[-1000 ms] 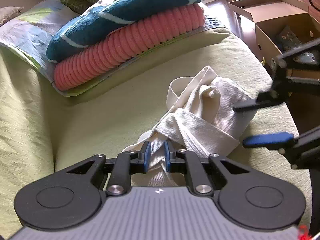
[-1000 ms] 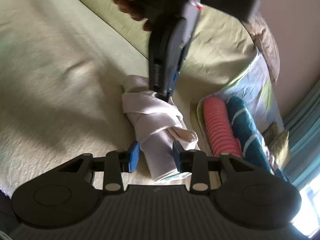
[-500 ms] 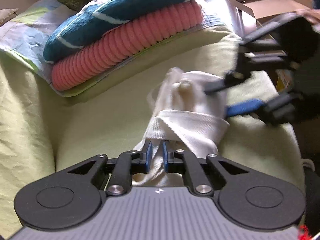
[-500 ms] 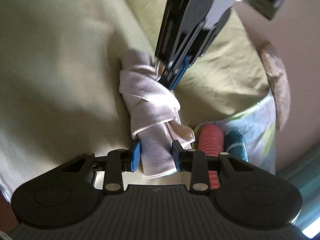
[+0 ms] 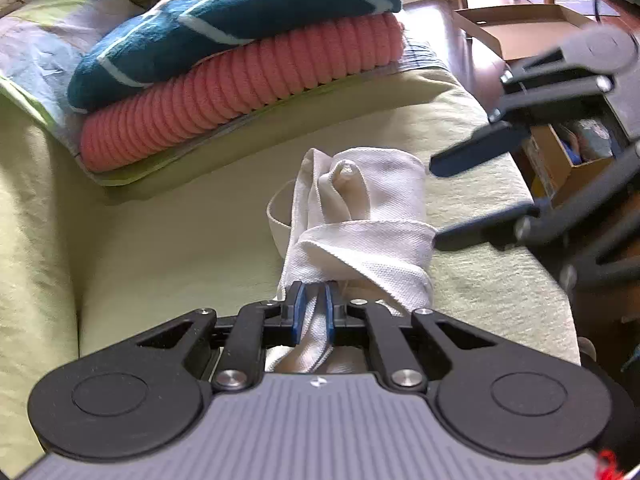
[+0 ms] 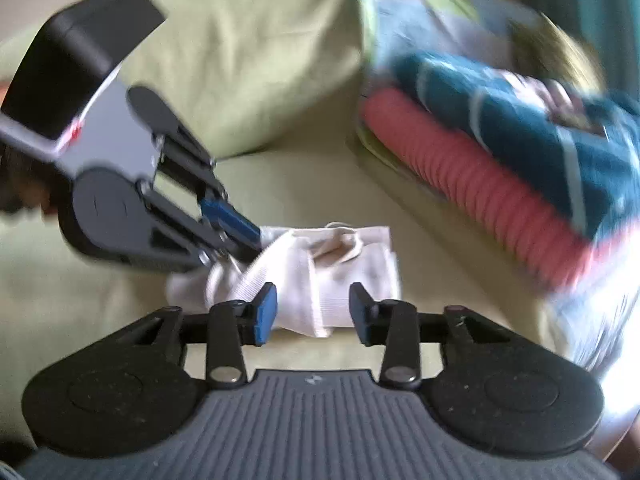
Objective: Fold shopping bag
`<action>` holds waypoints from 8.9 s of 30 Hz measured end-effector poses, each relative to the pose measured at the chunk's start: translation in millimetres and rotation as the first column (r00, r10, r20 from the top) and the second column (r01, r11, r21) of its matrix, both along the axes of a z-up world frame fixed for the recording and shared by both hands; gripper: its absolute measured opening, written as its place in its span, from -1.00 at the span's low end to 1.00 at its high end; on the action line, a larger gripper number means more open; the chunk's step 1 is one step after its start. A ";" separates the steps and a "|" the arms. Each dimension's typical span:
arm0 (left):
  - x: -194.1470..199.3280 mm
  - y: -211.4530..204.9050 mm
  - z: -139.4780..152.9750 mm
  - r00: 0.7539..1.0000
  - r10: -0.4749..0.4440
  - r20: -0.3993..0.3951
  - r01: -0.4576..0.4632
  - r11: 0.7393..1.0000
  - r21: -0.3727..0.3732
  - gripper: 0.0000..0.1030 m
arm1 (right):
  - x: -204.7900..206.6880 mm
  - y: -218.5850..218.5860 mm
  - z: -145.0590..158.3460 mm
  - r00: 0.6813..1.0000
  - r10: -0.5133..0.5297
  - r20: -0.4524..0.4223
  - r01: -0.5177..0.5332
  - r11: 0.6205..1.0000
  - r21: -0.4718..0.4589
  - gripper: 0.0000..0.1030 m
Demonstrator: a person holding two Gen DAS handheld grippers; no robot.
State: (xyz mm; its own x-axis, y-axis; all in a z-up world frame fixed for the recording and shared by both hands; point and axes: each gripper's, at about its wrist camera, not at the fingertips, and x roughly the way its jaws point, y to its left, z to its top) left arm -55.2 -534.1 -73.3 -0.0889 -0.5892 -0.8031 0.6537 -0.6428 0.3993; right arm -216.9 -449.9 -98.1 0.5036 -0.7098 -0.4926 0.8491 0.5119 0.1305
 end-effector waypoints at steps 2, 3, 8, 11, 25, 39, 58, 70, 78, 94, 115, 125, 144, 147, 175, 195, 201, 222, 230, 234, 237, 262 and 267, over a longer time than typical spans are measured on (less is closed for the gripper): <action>2.2 -2.3 0.5 1.000 -0.007 -0.007 0.007 1.000 0.014 -0.86 | 12.5 -2.8 -1.3 0.997 -0.073 -0.004 0.073 0.997 0.031 -0.13; 3.0 -3.1 0.6 1.000 -0.010 -0.009 0.010 1.000 0.018 -0.86 | 16.0 -4.5 -3.3 0.993 -0.115 -0.005 0.115 0.991 0.063 -0.11; 8.7 -5.7 0.1 0.999 -0.012 -0.043 0.014 1.000 0.025 -0.86 | -15.1 -19.7 -32.9 0.894 -0.306 0.327 0.161 0.902 0.401 0.03; 13.5 -9.0 0.4 0.997 -0.007 -0.076 0.009 0.999 0.035 -0.85 | -32.4 -34.5 -50.7 0.770 -0.410 0.489 0.109 0.840 0.532 0.21; 16.7 8.3 11.8 0.991 -0.136 0.019 0.135 0.990 0.041 -0.56 | -32.3 -87.2 -64.5 0.752 -0.351 0.558 -0.022 0.832 0.554 -0.19; 75.9 -23.7 2.4 0.978 0.060 -0.200 -0.032 0.990 0.139 -0.23 | -58.4 -145.0 -52.6 0.849 -0.009 0.528 -0.339 0.757 0.558 -0.23; 67.8 -59.0 7.1 0.996 -0.015 -0.089 0.013 1.000 -0.020 -0.21 | -43.3 -149.3 -38.3 0.866 0.204 0.456 -0.424 0.783 0.455 -0.22; 140.0 -113.2 -16.9 0.518 0.573 -0.635 -0.297 0.816 0.495 0.13 | -47.0 -144.2 -44.6 0.860 0.156 0.487 -0.394 0.809 0.436 -0.19; 112.9 -115.4 -22.3 0.583 0.573 -0.576 -0.360 0.818 0.449 -0.69 | -47.7 -144.3 -43.9 0.864 0.153 0.480 -0.384 0.816 0.432 -0.18; 129.1 -54.7 -1.4 0.605 0.564 -0.561 -0.406 0.825 0.393 0.00 | -38.4 -149.1 -33.6 0.893 0.189 0.408 -0.376 0.811 0.447 -0.10; 94.1 17.1 -22.2 0.931 0.121 -0.343 -0.121 0.992 0.022 -0.13 | -42.0 -150.1 -37.1 0.875 0.238 0.421 -0.418 0.811 0.410 -0.10; 101.1 -27.3 -24.7 0.904 0.168 -0.394 -0.147 0.986 0.081 -0.07 | -45.1 -147.3 -40.6 0.877 0.235 0.419 -0.410 0.819 0.401 -0.14; 38.0 -24.5 -18.5 0.869 -0.442 0.223 0.442 0.896 0.050 0.44 | -48.7 -147.0 -42.6 0.877 0.227 0.424 -0.407 0.820 0.403 -0.12; 32.9 -35.7 -20.4 0.842 -0.492 0.223 0.477 0.871 0.119 0.44 | -48.1 -148.6 -42.1 0.878 0.229 0.419 -0.407 0.818 0.406 -0.11; 99.0 -50.6 6.1 0.998 -0.011 -0.061 0.012 1.000 0.018 0.01 | -34.2 -156.0 -34.9 0.911 0.143 0.386 -0.342 0.786 0.516 -0.18; 62.9 -22.5 -37.0 0.955 -0.278 -0.104 0.272 0.960 -0.069 -1.00 | -41.7 -157.5 -47.5 0.882 0.129 0.453 -0.362 0.800 0.479 -0.20; 64.7 -21.2 -34.6 0.955 -0.128 -0.269 0.113 0.991 -0.070 -1.00 | -45.8 -153.7 -51.3 0.876 0.117 0.468 -0.360 0.805 0.472 -0.18; 27.2 8.5 -36.3 0.986 -0.163 -0.027 0.161 0.984 -0.082 -1.00 | -37.9 -143.7 -38.3 0.890 0.099 0.445 -0.318 0.834 0.450 -0.14; 3.2 13.9 -30.8 0.998 -0.048 -0.028 0.044 0.991 -0.127 -1.00 | -45.1 -125.9 -36.2 0.892 0.036 0.451 -0.268 0.845 0.463 -0.13; -4.9 16.1 -30.9 0.999 -0.032 -0.018 0.029 0.991 -0.129 -1.00 | -51.8 -118.9 -41.5 0.883 -0.005 0.469 -0.244 0.849 0.468 -0.14; -3.0 18.4 -32.3 0.997 -0.075 0.017 0.076 0.988 -0.133 -1.00 | -48.6 -117.5 -38.9 0.895 0.016 0.446 -0.242 0.857 0.454 -0.14; 25.7 15.7 -26.6 0.972 -0.155 -0.176 0.127 0.979 -0.158 -1.00 | -48.8 -127.5 -47.2 0.864 0.042 0.502 -0.303 0.840 0.451 -0.14; 8.7 23.3 -15.3 0.970 -0.145 -0.193 0.110 0.977 -0.183 -1.00 | -72.6 -111.5 -46.6 0.840 -0.022 0.543 -0.266 0.855 0.445 -0.17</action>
State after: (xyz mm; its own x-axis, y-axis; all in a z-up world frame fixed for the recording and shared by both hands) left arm -46.5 -510.8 -88.7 -0.3236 -0.6882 -0.6494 0.6495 -0.6606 0.3764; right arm -289.5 -561.3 -144.7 0.8449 -0.3626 -0.3934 0.5150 0.3519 0.7817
